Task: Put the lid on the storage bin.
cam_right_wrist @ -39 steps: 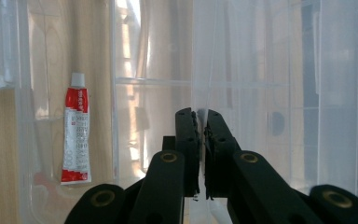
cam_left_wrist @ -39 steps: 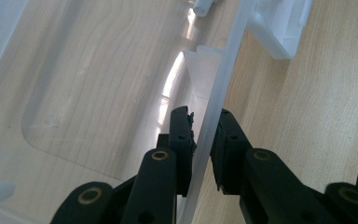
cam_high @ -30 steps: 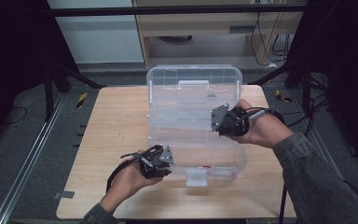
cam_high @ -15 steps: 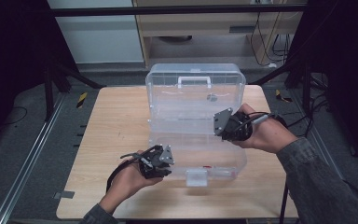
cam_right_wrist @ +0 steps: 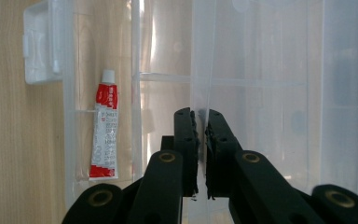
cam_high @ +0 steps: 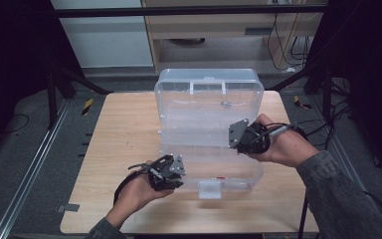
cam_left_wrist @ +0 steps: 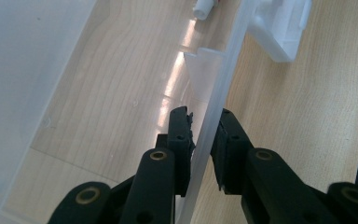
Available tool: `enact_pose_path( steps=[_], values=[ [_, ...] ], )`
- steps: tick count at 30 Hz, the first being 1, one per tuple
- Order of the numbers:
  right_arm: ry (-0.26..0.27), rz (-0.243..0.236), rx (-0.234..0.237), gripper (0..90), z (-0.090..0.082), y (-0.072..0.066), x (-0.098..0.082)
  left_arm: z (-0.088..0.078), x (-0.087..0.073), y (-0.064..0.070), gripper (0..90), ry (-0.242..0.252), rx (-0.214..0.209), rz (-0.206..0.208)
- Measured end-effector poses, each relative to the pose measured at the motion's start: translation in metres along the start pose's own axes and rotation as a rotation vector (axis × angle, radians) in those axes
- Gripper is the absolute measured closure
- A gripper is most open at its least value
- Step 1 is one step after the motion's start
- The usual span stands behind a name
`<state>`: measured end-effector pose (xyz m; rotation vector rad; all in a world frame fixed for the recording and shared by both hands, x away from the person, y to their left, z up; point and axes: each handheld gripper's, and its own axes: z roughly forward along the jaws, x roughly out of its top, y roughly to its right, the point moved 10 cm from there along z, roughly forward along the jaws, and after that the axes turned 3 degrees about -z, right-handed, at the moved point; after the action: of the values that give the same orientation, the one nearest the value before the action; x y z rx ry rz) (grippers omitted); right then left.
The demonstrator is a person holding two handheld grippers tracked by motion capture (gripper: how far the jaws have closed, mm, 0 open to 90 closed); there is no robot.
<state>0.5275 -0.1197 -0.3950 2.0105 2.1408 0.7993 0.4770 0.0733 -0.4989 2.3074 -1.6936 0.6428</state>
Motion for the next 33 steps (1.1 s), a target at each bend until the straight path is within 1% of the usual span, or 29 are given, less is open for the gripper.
enact_pose_path(
  steps=[4,5,6,8,9,11,12,13,14,15,16,18,20,21,22,23,24,25,26,29,30,31,33],
  values=[
    [0.000,-0.001,0.012,85.0,0.000,-0.005,-0.001,0.000,0.000,0.000,77.9,0.004,-0.002,0.000],
    [-0.004,-0.007,0.022,84.9,0.000,-0.007,-0.001,0.000,0.000,0.001,77.9,0.003,-0.001,0.001],
    [-0.004,-0.007,0.022,84.9,0.000,-0.007,-0.001,0.000,0.000,0.001,77.9,0.003,-0.001,0.001],
    [-0.013,-0.017,0.006,83.2,0.001,-0.007,-0.001,0.000,0.000,0.000,77.8,0.002,0.002,0.011],
    [-0.019,-0.023,0.000,83.3,0.001,-0.007,-0.001,0.000,0.000,0.001,77.7,0.002,0.005,0.005],
    [-0.015,-0.025,0.000,83.6,0.001,-0.008,0.000,0.000,0.000,0.000,77.5,0.003,0.009,0.016],
    [-0.021,-0.023,0.003,83.7,0.001,-0.008,-0.001,0.000,0.000,0.000,77.4,0.003,0.009,0.016],
    [-0.023,-0.020,0.007,83.7,0.000,-0.009,-0.002,0.000,0.001,-0.002,77.4,0.011,0.012,0.032],
    [-0.023,-0.020,0.007,83.7,0.000,-0.009,-0.002,0.000,0.001,-0.002,77.4,0.011,0.012,0.032],
    [-0.022,-0.020,0.010,83.6,0.000,-0.009,-0.002,0.000,0.000,0.000,77.4,0.014,0.002,0.014],
    [-0.018,-0.017,0.010,83.2,0.000,-0.009,-0.002,0.000,0.000,0.000,77.4,0.019,0.000,0.009],
    [-0.016,-0.018,0.006,83.2,0.000,-0.009,-0.002,-0.001,0.000,0.001,76.6,0.022,0.000,0.020],
    [-0.009,-0.017,0.007,83.2,0.001,-0.009,-0.002,-0.002,0.000,0.001,75.1,0.024,0.002,0.021],
    [-0.006,-0.014,0.008,83.2,0.001,-0.008,-0.002,-0.003,0.001,0.000,75.1,0.036,0.010,0.032],
    [-0.006,-0.010,0.010,83.0,0.000,-0.008,-0.002,-0.003,0.001,0.000,75.5,0.036,0.010,0.032],
    [-0.003,-0.011,0.009,83.0,0.001,-0.008,-0.002,-0.004,0.001,0.001,75.4,0.042,0.009,0.019],
    [-0.005,-0.010,0.009,82.9,0.000,-0.008,-0.003,-0.004,0.002,0.000,75.3,0.042,0.013,0.040],
    [-0.004,-0.010,0.009,83.0,0.000,-0.008,-0.003,-0.004,0.002,0.000,74.7,0.044,0.014,0.042],
    [-0.003,-0.011,0.009,83.0,0.001,-0.008,-0.002,-0.006,0.003,0.001,74.1,0.048,0.014,0.027],
    [-0.008,-0.010,0.011,83.6,0.001,-0.010,-0.002,-0.007,0.003,0.002,74.8,0.045,0.024,0.033],
    [-0.011,-0.014,0.011,83.8,0.000,-0.010,-0.003,-0.007,0.004,0.001,75.1,0.040,0.032,0.051],
    [-0.010,-0.012,0.018,84.0,0.001,-0.012,-0.003,-0.007,0.004,0.002,75.2,0.039,0.032,0.040],
    [-0.012,-0.012,0.026,84.1,0.001,-0.013,-0.003,-0.007,0.004,0.001,75.2,0.039,0.032,0.042]
  ],
)
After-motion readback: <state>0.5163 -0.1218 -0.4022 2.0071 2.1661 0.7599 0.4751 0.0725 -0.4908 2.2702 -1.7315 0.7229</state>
